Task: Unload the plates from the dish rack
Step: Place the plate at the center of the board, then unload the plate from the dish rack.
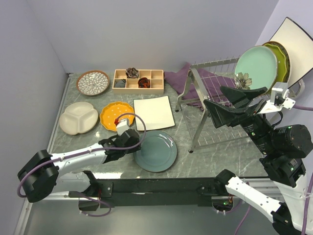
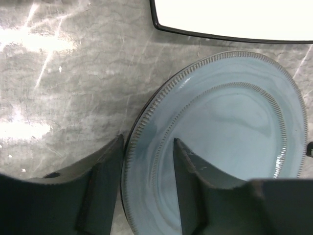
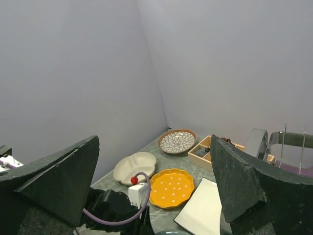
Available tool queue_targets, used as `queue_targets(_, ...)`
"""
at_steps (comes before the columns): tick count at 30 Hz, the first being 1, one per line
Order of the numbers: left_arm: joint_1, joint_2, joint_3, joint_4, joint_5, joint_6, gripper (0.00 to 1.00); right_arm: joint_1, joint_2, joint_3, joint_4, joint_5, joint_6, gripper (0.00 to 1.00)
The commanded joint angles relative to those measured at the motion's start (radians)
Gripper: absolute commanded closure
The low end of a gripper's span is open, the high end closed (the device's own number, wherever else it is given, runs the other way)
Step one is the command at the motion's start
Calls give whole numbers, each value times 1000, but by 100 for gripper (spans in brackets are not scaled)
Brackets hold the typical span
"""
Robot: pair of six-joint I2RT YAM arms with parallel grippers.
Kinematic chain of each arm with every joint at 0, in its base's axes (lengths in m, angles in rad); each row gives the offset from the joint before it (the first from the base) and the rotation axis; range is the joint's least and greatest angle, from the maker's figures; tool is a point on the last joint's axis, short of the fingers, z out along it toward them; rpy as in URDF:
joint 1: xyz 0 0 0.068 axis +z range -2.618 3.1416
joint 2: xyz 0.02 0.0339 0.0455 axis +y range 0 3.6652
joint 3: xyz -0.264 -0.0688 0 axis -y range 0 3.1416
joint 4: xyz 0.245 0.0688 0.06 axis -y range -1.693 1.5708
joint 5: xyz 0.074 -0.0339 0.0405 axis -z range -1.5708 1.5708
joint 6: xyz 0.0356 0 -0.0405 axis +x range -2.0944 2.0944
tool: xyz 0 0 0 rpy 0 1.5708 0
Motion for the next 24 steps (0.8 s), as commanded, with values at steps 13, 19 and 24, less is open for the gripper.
queue_targets(13,-8,-274,84,95,103,251,1,4,226,188,-213,539,-126,0)
queue_targets(19,-9,-291,60,193,243,330,1,-93,421,415,-374,813,-190,0)
queue_targets(24,-9,-252,41,224,258,347,1,-330,509,631,-554,627,-144,3)
